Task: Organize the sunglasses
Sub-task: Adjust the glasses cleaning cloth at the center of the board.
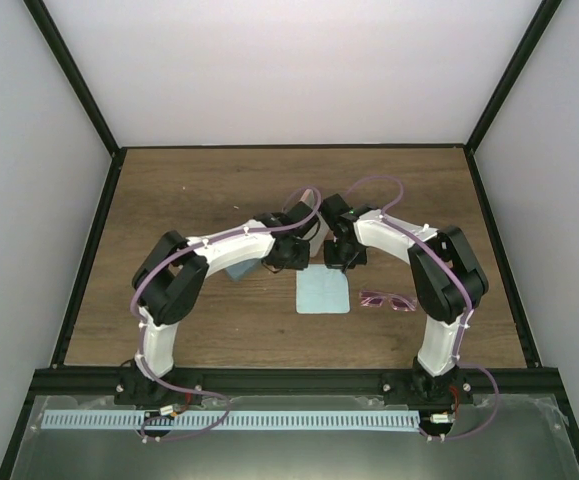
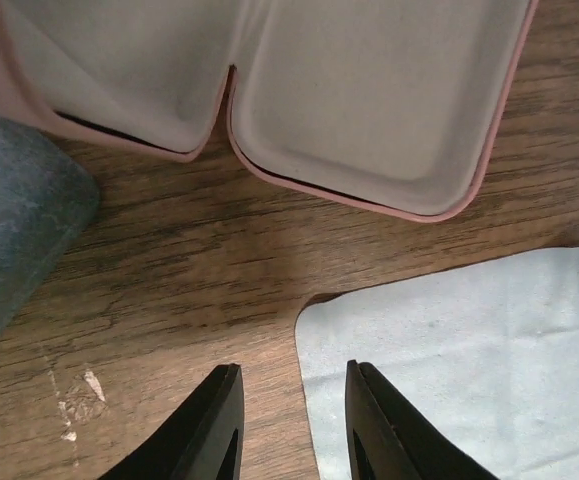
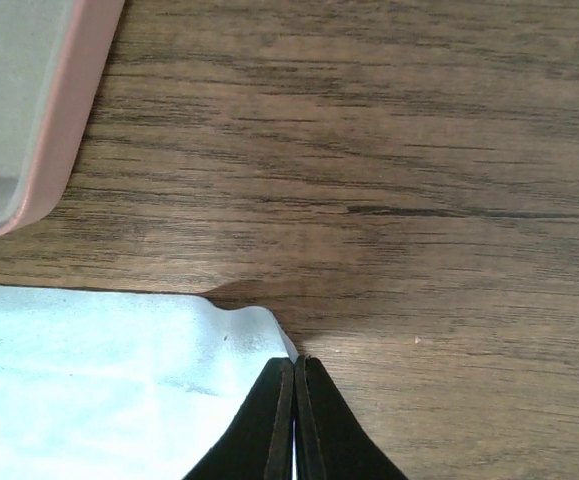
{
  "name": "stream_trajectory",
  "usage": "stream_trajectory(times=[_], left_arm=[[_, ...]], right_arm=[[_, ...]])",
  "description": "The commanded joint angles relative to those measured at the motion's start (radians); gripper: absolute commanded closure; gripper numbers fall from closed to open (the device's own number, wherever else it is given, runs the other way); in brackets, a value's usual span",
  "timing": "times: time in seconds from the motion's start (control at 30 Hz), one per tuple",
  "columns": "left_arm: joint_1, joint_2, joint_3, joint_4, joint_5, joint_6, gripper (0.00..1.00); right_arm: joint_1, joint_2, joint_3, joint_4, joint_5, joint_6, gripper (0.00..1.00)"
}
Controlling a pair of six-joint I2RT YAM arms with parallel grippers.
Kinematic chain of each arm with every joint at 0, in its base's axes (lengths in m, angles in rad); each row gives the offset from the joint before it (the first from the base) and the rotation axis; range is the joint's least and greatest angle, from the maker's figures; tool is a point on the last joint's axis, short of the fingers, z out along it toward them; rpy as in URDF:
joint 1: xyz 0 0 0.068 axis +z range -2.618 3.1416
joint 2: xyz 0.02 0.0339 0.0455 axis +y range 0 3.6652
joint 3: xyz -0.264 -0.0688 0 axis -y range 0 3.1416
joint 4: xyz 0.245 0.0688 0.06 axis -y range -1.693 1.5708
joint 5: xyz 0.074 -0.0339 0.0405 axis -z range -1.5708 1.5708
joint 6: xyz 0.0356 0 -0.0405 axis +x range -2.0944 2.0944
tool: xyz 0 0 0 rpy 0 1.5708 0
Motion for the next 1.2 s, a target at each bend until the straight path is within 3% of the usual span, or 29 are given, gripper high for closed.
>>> stream_trajectory(times=[0.0, 0.63, 0.73, 1.17], left_arm=[[0.001, 0.025, 0.002, 0.005, 0.036, 0.003, 0.69], [0.006, 0.127, 0.007, 0.061, 0.037, -0.001, 0.78], [0.008, 0.127, 0.005, 0.056, 0.038, 0.002, 0.85], [0.01, 0.143, 0.001, 0.051, 0.027, 0.013, 0.96]], right_arm=[[-0.003, -0.008, 0.0, 0.008, -0.002, -0.016, 0.99], [-0.003, 0.008, 0.006, 0.003, -0.033, -0.038, 0.99], [-0.002, 0.011, 0.01, 0.003, -0.032, -0.042, 0.99], [-0.003, 0.013, 0.006, 0.009, -0.041, -0.045, 0.99]])
